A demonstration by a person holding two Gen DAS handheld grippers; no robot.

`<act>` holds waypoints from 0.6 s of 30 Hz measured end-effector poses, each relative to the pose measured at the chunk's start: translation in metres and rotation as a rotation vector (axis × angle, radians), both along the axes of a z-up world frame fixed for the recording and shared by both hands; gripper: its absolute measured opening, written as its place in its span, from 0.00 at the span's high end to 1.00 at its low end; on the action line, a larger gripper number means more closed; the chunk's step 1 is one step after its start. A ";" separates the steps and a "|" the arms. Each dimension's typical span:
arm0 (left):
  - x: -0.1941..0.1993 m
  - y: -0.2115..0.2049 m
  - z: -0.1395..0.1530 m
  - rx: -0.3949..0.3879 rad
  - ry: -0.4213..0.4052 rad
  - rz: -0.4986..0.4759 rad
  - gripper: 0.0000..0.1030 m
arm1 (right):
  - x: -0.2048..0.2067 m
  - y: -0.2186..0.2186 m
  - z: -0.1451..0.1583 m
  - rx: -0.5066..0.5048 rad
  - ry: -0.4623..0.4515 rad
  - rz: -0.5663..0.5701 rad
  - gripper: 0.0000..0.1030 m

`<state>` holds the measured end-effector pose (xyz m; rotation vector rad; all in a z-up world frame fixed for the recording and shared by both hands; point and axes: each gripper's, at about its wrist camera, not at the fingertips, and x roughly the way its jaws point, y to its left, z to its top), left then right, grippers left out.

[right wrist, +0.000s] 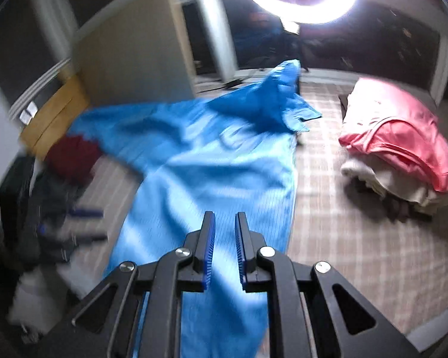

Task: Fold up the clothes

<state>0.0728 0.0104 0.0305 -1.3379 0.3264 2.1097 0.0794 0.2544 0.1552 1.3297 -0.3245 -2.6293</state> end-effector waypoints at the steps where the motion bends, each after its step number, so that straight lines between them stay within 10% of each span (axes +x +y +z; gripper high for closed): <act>1: -0.012 -0.001 -0.009 -0.006 -0.017 0.007 0.63 | -0.018 0.002 -0.004 0.003 -0.002 -0.020 0.87; 12: -0.055 -0.012 -0.081 -0.059 -0.153 0.070 0.63 | -0.186 -0.002 -0.085 0.158 -0.126 0.096 0.87; 18: -0.047 -0.006 -0.081 -0.094 -0.131 0.078 0.58 | -0.281 0.013 -0.099 0.453 -0.024 0.013 0.87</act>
